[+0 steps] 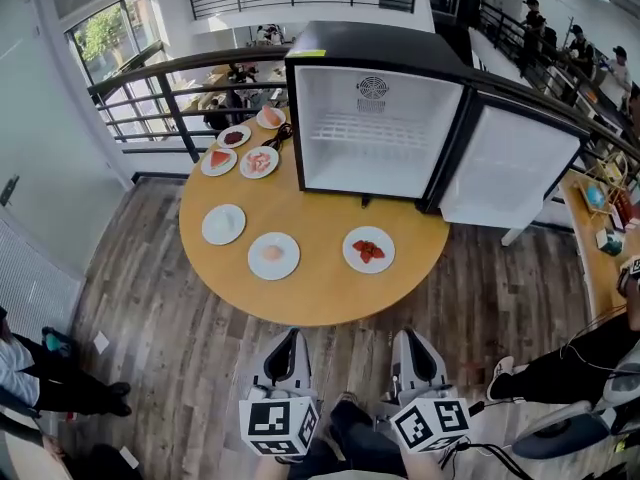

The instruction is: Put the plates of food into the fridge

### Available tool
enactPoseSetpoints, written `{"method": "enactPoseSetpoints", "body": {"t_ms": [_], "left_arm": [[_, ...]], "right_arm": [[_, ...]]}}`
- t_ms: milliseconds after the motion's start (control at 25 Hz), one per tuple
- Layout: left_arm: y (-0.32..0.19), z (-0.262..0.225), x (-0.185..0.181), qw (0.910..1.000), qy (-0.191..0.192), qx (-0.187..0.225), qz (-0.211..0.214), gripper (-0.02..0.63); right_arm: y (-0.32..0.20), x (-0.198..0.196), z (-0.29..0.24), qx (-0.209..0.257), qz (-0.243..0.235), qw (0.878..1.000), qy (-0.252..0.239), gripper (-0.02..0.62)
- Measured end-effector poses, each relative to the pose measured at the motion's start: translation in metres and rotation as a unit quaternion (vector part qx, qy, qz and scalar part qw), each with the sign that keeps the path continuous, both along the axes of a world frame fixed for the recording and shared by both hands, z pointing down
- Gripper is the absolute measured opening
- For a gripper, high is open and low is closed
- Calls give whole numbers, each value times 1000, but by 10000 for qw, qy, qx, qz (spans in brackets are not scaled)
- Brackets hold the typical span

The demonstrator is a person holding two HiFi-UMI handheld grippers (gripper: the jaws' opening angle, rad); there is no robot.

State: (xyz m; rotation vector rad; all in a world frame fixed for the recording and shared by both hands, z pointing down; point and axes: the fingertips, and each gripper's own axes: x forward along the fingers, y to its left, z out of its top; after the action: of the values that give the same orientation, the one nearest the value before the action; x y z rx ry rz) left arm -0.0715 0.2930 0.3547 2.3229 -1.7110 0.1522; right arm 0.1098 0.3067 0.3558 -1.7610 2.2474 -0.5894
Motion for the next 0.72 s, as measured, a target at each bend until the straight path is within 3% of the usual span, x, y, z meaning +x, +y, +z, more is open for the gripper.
{"method": "enactPoseSetpoints", "body": {"t_ms": [320,720], "left_arm": [[-40,2,30,9999,62,-83,34,8],[-82,17,44,9989,151,-370,231,8]], "right_arm": [[-36,34,1,-12,82,9999,-64,18],[-72,44,16,-199,229,9995,-124,18]]}}
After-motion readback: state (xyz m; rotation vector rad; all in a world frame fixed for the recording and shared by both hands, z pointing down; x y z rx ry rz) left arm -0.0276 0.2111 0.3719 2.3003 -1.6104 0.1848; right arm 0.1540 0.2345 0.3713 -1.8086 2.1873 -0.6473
